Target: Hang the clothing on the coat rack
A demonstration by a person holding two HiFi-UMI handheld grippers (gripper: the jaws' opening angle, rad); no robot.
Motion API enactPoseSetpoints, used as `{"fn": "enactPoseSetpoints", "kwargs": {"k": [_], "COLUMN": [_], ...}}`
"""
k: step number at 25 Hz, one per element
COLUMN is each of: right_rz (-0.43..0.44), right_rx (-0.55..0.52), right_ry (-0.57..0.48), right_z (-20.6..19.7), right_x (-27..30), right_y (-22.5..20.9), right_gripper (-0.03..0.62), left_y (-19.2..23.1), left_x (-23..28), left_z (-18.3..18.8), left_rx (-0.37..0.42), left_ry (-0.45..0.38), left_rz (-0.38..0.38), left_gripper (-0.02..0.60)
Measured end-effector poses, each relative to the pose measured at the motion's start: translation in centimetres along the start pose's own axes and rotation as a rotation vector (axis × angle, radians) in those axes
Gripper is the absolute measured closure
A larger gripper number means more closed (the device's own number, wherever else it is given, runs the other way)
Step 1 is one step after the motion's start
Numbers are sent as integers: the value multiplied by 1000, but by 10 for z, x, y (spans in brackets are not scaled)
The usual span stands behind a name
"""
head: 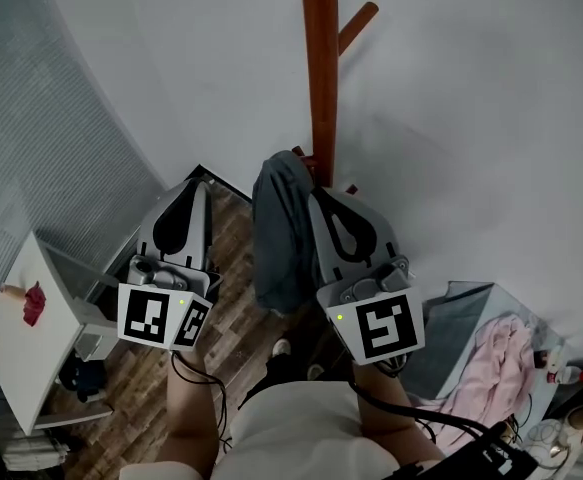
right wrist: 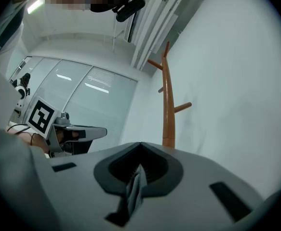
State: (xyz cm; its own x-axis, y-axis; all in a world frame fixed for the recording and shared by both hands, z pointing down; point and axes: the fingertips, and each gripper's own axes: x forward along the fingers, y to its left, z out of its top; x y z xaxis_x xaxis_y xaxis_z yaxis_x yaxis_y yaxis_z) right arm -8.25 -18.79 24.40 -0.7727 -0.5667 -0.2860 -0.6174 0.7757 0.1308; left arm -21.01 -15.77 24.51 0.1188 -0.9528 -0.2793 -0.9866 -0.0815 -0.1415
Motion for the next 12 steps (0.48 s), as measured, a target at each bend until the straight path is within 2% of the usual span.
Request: {"fn": "enactPoseSetpoints", "kwargs": {"k": [12], "right_rz": [-9], "right_rx": [3], "right_ry": [-3], "right_z": [2], "right_x": [-1], "right_y": [-5], "right_gripper": [576], "left_y": [-8], "left_x": [-2], "left_z": [9], "left_rx": [55], "left_ry": [7], "left_rz": [-17], "left_gripper": [569]}}
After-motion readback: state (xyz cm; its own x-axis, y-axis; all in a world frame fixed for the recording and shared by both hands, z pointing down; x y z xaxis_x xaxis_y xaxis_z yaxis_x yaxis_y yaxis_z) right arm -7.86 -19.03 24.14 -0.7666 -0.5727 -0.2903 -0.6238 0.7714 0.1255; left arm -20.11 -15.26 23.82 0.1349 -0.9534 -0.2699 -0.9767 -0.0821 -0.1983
